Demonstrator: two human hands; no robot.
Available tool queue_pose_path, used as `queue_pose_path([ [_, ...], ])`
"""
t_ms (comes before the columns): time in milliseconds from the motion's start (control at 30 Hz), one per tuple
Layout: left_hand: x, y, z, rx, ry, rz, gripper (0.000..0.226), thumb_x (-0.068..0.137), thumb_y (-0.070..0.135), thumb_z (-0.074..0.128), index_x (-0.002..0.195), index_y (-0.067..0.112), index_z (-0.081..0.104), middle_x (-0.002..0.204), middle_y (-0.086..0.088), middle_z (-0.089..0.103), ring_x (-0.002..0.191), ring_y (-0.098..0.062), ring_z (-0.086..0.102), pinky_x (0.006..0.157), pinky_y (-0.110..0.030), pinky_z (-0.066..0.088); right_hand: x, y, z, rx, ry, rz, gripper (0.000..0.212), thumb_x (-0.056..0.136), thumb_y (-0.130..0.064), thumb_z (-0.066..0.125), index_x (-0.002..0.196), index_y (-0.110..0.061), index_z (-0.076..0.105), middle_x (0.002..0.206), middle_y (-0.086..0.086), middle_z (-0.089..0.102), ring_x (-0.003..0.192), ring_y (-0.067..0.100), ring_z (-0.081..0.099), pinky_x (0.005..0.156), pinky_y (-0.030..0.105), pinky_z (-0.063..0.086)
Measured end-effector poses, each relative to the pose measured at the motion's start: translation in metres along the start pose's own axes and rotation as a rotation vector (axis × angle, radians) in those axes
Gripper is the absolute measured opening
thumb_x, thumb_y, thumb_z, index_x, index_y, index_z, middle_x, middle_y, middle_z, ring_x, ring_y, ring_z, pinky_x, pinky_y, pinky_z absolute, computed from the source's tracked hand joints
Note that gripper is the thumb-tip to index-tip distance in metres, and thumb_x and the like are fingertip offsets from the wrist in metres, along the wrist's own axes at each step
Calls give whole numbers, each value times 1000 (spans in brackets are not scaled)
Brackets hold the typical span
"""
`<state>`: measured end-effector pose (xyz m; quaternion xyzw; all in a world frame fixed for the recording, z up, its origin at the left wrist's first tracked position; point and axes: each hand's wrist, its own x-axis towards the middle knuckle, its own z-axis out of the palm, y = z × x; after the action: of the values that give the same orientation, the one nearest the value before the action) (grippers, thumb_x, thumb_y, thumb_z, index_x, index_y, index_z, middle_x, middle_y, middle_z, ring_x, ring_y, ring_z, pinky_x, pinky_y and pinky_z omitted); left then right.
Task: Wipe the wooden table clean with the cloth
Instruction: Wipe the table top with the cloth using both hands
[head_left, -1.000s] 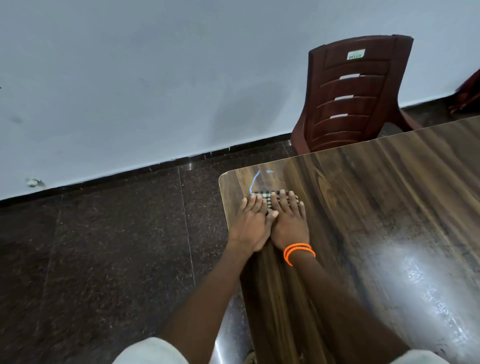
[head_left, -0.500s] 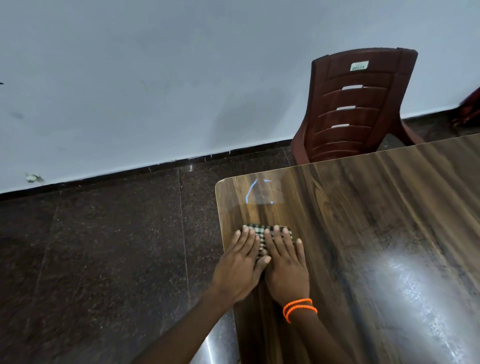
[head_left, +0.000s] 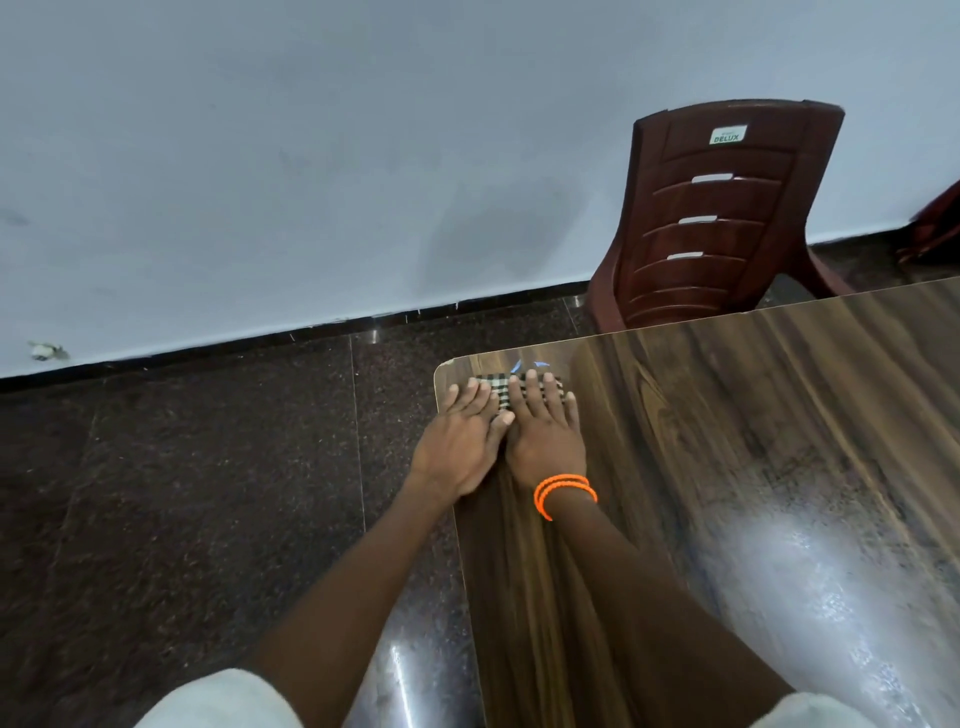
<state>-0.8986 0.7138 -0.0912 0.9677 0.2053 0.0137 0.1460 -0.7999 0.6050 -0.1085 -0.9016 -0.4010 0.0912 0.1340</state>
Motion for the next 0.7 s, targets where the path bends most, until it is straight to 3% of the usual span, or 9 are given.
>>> queue_pose_path([
  [167,-46,-20,-1,75,1,-16,73,106,49,11,148,2,47,157,-16,43,152,-26,28,127,-42,13,-26,-29,19,-24,13,-89,61,99,-36,26,158,-22,30,166,3,28,156,25,15,125,48,13],
  [333,-87,7,14,161,5,84,72,111,47,12,142,-3,52,150,-21,50,148,-32,36,120,-45,20,-82,-6,18,-39,39,-113,63,97,-34,41,159,-23,30,166,0,28,156,21,16,123,49,14],
  [600,0,66,20,133,-52,134,74,109,50,11,142,-1,53,149,-21,51,147,-32,37,123,-46,26,-43,68,-11,-83,56,40,65,97,-37,28,159,-22,28,166,3,27,155,22,20,124,49,12],
  [700,49,76,18,133,-63,124,80,103,52,4,147,0,47,154,-20,46,150,-31,31,126,-45,16,-5,86,-20,-73,34,100,69,95,-42,14,161,-25,20,169,1,18,157,21,10,125,47,7],
])
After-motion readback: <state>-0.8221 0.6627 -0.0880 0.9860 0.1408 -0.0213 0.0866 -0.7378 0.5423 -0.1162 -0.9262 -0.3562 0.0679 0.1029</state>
